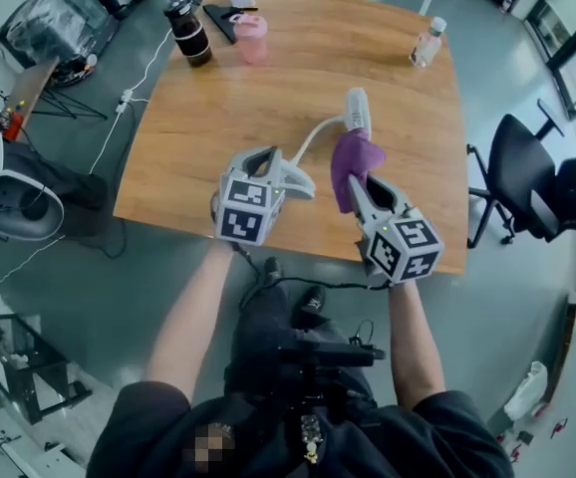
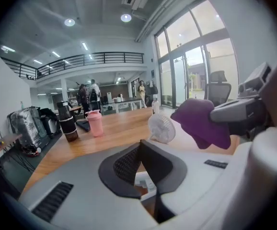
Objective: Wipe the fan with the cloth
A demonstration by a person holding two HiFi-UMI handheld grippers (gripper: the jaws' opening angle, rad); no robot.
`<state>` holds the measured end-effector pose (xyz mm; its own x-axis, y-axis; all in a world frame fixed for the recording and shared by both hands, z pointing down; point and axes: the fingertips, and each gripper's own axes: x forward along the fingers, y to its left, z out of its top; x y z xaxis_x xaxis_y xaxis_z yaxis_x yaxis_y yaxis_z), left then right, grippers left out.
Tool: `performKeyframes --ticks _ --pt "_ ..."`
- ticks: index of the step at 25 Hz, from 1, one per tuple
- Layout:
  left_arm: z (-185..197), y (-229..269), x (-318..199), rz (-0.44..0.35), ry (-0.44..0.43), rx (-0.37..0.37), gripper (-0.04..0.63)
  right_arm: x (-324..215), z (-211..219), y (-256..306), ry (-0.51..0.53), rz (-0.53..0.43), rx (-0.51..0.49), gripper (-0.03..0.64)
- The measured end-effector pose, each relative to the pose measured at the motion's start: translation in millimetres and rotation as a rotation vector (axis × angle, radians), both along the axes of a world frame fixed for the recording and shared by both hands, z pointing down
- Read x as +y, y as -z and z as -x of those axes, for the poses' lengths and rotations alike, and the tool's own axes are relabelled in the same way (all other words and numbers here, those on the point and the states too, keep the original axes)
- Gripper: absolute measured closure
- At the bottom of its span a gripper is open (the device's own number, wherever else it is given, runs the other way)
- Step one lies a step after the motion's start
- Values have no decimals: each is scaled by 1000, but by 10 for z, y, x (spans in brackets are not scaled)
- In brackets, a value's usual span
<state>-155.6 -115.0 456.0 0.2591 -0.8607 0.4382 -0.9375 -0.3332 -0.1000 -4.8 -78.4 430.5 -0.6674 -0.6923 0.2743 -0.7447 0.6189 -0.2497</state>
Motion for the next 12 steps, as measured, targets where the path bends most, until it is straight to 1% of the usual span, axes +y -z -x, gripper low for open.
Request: performKeyframes --ticks 4,8,10,12 --pt "-176 419 448 -78 -32 94 589 295 21 418 -23 -83 -55 545" --pt "-286 669 815 -123 -95 144 589 577 122 605 -56 -128 -61 545" --pt "-280 769 983 -137 -126 174 589 750 211 691 -70 -155 -51 545" --pt "-234 865 1163 -142 -155 187 589 952 322 777 -80 -174 -48 545"
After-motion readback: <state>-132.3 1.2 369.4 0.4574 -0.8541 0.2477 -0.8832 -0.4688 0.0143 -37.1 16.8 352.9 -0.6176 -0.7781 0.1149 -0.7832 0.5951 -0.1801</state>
